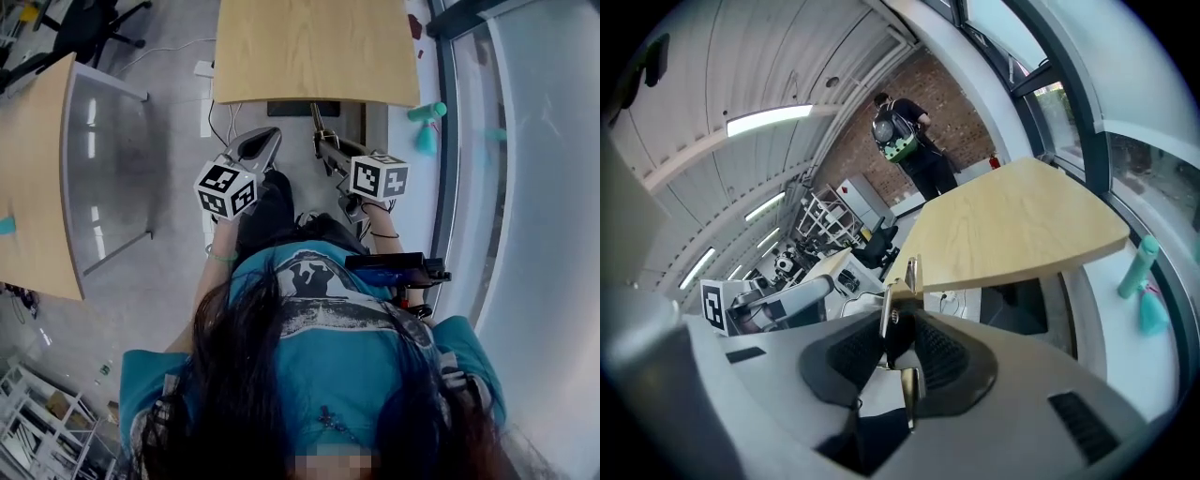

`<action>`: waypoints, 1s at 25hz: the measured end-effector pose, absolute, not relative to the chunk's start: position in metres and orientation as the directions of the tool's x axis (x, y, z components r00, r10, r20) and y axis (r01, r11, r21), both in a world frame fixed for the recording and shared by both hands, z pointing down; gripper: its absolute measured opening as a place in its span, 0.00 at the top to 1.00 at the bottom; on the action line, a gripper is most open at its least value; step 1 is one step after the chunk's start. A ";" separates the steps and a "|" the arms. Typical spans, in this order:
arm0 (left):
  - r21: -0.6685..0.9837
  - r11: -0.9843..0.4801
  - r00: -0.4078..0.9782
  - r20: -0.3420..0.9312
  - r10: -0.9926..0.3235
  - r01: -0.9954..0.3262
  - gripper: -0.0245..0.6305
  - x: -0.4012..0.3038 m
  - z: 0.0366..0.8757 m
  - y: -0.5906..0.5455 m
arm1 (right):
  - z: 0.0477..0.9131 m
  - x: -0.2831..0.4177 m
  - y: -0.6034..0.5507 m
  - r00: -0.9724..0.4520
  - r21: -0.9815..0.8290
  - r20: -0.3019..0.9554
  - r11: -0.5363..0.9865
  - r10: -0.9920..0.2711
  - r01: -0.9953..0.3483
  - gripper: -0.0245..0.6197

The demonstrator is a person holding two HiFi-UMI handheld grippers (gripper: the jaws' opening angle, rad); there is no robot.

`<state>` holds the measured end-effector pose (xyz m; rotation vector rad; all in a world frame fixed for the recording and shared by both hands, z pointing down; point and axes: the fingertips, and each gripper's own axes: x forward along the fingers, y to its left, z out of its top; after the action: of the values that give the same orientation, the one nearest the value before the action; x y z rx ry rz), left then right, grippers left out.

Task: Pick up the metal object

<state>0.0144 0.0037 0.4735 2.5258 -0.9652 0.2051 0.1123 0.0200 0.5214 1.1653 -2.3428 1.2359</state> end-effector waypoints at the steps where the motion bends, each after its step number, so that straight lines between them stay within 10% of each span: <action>1: 0.344 -0.668 0.751 0.284 -0.596 -0.660 0.96 0.015 0.477 0.005 | 0.525 0.111 0.019 -0.650 -0.582 0.541 0.321 -0.534 -0.747 0.80; 25: 0.331 -0.569 0.658 0.386 -0.647 -0.753 0.96 -0.018 0.489 0.063 | 0.530 0.074 0.048 -0.737 -0.636 0.500 0.385 -0.455 -0.669 0.80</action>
<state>-0.0184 0.0630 0.4889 2.4065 -1.0904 0.3048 0.0745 0.0481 0.5302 0.9964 -2.4012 1.2752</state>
